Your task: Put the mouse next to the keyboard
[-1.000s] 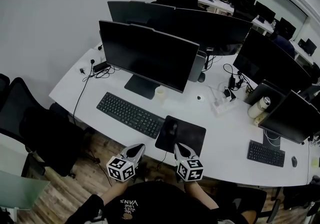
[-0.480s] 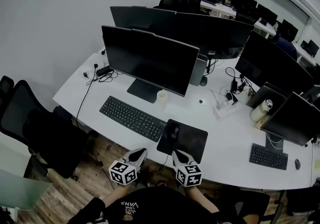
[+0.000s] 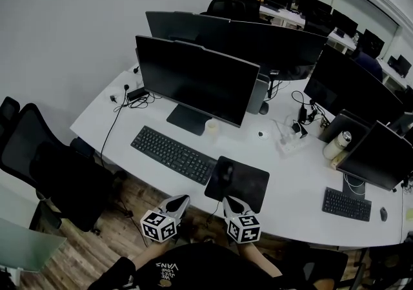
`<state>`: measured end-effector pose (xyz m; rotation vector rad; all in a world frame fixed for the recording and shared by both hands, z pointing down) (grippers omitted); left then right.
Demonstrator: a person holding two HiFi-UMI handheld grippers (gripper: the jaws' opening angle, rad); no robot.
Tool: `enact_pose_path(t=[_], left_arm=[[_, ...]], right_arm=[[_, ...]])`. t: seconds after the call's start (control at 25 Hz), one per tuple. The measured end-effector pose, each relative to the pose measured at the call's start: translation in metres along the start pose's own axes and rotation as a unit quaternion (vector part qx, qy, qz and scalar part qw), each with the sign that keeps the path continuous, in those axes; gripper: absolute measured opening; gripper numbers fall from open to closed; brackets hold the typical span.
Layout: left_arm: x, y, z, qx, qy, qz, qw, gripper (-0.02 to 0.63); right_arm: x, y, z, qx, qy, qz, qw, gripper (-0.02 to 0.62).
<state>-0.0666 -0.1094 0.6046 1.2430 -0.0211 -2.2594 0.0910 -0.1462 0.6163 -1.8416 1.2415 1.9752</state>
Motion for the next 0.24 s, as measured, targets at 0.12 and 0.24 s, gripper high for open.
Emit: enact_pose_path(t=[0.12, 0.24], left_arm=[[0.0008, -0.0040, 0.0027, 0.001, 0.000, -0.002, 1.0000, 0.002], [0.0019, -0.0088, 0.0049, 0.003, -0.002, -0.004, 1.0000, 0.002]], right_arm=[[0.0010, 0.0012, 0.0023, -0.001, 0.000, -0.001, 1.000, 0.005], [0.0032, 0.0018, 0.0049, -0.002, -0.001, -0.003, 1.000, 0.005]])
Point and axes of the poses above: the fingertips, and each gripper's own axes: y forward along the fingers, z to its left, x out of its top, the point moved 2 cm from there along -y, backward along the fingers, and after that the axes turned 12 degrees about -y, right-handed, at the moved point
